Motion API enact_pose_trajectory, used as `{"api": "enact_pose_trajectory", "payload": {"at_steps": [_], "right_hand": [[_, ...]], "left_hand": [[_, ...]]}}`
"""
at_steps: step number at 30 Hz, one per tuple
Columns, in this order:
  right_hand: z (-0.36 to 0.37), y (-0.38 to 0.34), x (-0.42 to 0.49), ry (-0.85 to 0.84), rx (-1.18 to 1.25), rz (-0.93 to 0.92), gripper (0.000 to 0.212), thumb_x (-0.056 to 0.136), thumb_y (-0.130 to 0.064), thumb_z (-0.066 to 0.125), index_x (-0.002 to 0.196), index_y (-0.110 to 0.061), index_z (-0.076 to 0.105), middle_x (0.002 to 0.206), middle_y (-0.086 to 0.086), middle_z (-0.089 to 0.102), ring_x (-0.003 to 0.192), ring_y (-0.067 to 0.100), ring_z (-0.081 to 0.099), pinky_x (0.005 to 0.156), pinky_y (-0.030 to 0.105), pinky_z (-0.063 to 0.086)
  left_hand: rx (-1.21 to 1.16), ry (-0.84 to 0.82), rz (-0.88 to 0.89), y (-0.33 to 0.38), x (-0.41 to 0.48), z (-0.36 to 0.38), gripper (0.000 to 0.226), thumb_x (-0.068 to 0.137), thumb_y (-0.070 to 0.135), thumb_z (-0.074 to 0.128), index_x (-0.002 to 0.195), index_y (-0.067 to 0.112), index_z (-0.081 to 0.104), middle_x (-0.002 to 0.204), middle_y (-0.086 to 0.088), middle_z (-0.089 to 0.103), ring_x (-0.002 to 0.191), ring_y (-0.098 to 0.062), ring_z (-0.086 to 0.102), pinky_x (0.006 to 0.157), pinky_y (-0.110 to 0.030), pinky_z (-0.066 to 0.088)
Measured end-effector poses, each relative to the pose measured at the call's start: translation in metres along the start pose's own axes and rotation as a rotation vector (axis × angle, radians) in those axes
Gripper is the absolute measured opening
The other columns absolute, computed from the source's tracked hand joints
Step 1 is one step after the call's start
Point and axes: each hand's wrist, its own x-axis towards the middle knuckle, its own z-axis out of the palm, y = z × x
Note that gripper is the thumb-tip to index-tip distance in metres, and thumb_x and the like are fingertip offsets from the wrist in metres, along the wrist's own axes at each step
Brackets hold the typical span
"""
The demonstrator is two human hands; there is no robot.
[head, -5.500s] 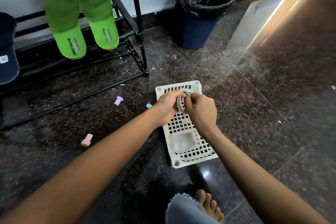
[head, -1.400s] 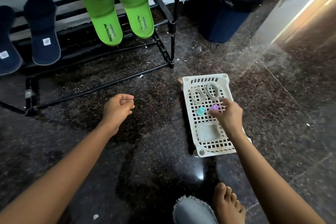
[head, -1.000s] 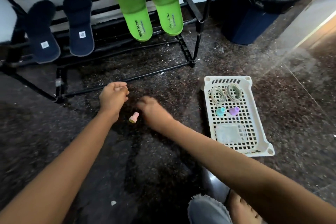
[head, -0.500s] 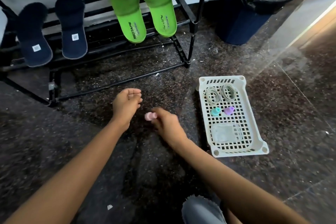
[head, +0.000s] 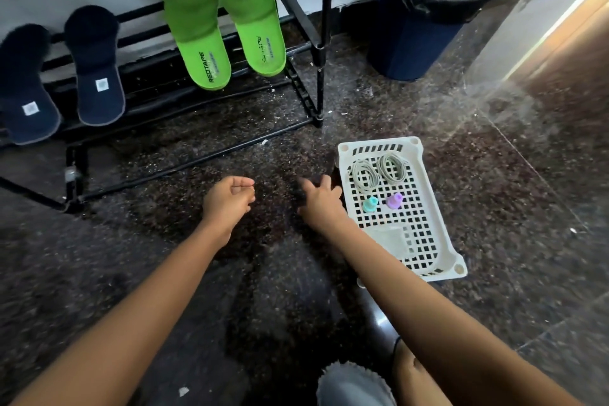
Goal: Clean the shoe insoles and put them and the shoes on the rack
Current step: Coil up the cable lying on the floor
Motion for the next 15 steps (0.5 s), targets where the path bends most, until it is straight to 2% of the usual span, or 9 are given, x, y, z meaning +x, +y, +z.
{"api": "enact_pose_trajectory", "payload": {"at_steps": [1,3,7,10,12,15], "right_hand": [[0.007,-0.005,0.003,-0.039,-0.07,0.071,0.039,0.094,-0.014,0.045,0.132,-0.018,0.04,0.13,0.017,0.03,0.116,0.04,0.036,0.088,0.047,0.043],[0.022,-0.01,0.002,-0.01,-0.18,0.158,0.028,0.096,-0.007,0.035,0.121,-0.014,0.044,0.125,0.016,0.035,0.112,0.035,0.038,0.077,0.045,0.047],[0.033,-0.004,-0.008,0.112,-0.266,0.127,0.021,0.095,-0.004,0.032,0.113,-0.013,0.039,0.116,0.014,0.042,0.099,0.03,0.05,0.07,0.038,0.042],[0.031,0.004,-0.013,0.177,-0.295,0.04,0.026,0.094,-0.001,0.032,0.118,-0.008,0.037,0.119,0.016,0.039,0.101,0.028,0.048,0.069,0.034,0.046],[0.035,0.007,-0.015,0.202,-0.422,0.04,0.034,0.092,-0.001,0.026,0.125,-0.004,0.036,0.125,0.024,0.039,0.102,0.031,0.048,0.074,0.032,0.045],[0.039,0.005,-0.017,0.089,-0.682,0.136,0.048,0.09,-0.005,0.013,0.135,0.003,0.026,0.131,0.034,0.038,0.114,0.041,0.043,0.082,0.036,0.044]], "left_hand": [[0.001,-0.001,-0.011,-0.002,0.0,0.0,0.011,0.096,0.01,0.056,0.103,0.014,0.063,0.094,-0.001,0.065,0.086,-0.013,0.063,0.07,-0.024,0.05],[-0.004,-0.013,-0.026,-0.006,-0.002,0.001,0.01,0.097,0.01,0.056,0.104,0.014,0.063,0.094,-0.001,0.064,0.087,-0.012,0.062,0.07,-0.023,0.05],[-0.012,-0.03,-0.033,-0.007,-0.003,0.006,0.01,0.097,0.012,0.056,0.102,0.016,0.063,0.096,0.0,0.064,0.087,-0.011,0.062,0.072,-0.024,0.05],[-0.017,-0.036,-0.022,-0.004,-0.004,0.009,0.01,0.097,0.012,0.056,0.103,0.015,0.063,0.095,0.001,0.064,0.086,-0.01,0.062,0.071,-0.023,0.05],[-0.014,-0.036,-0.014,-0.003,-0.005,0.009,0.011,0.097,0.011,0.056,0.103,0.015,0.064,0.094,0.001,0.064,0.086,-0.01,0.062,0.071,-0.023,0.05],[0.001,-0.035,-0.009,-0.004,-0.006,0.011,0.012,0.096,0.011,0.056,0.104,0.014,0.065,0.096,0.0,0.066,0.087,-0.012,0.064,0.072,-0.024,0.05]]}}
